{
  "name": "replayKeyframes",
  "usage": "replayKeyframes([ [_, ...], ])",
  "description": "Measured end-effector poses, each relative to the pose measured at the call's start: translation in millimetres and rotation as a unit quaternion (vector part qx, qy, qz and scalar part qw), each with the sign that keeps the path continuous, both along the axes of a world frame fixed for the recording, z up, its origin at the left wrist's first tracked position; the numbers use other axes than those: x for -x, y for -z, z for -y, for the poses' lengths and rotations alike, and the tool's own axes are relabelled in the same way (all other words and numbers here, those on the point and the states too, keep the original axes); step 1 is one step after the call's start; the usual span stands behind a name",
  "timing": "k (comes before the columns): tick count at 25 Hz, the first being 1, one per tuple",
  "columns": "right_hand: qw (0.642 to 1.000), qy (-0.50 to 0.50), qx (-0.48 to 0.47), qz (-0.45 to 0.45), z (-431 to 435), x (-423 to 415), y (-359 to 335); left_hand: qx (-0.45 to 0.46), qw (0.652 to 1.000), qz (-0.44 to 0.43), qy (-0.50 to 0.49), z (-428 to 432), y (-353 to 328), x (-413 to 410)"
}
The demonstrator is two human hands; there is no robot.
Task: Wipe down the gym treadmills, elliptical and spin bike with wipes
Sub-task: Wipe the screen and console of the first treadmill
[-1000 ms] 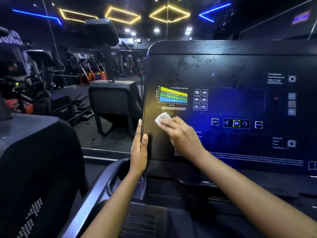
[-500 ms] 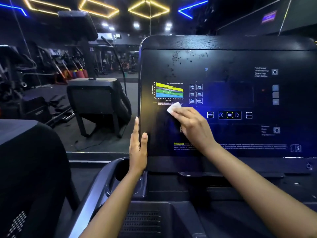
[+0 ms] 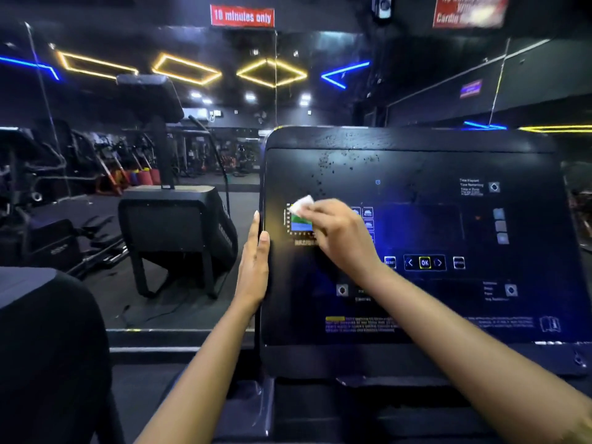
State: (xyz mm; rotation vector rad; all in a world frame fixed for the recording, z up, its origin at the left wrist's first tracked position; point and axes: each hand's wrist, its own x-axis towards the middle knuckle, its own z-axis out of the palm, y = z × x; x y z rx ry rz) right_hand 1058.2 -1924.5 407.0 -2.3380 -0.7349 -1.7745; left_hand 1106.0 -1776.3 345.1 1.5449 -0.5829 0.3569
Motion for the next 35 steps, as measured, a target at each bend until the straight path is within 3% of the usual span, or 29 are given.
replayKeyframes([
  [3,0.999,0.027,-0.031,0.011,-3.2,-37.3,-55.7,0.0,1.0,-0.005,-0.013,6.4,-17.7,-9.0],
  [7,0.995,0.081,-0.008,-0.066,-10.8,-74.9,-93.2,-0.002,0.999,0.004,-0.035,11.7,-19.7,-6.8],
  [11,0.988,0.115,0.092,-0.054,-23.0,-73.3,-62.1,0.01,0.999,0.018,-0.032,12.1,-16.9,-11.1],
  [17,0.978,0.058,0.187,-0.072,-12.2,-26.4,22.7,0.025,0.999,0.014,-0.027,10.8,-13.3,-15.3],
  [20,0.965,0.045,0.252,-0.063,2.0,-11.6,24.0,0.024,0.999,0.024,-0.025,10.6,-12.3,-14.3],
  [22,0.969,0.036,0.239,-0.042,15.0,-19.3,-7.7,0.024,0.999,0.021,-0.025,11.4,-12.9,-13.3],
  [27,0.988,0.122,0.085,-0.038,40.3,-60.0,-95.3,0.012,0.999,0.02,-0.032,11.5,-9.9,-16.3],
  [30,0.984,0.156,0.082,-0.038,33.3,-55.6,-64.4,0.014,0.999,0.028,-0.034,11.4,-9.6,-17.4],
  [35,0.98,0.122,0.146,-0.052,20.0,-3.0,27.1,0.005,0.999,0.028,-0.04,11.5,-11.5,-15.8],
])
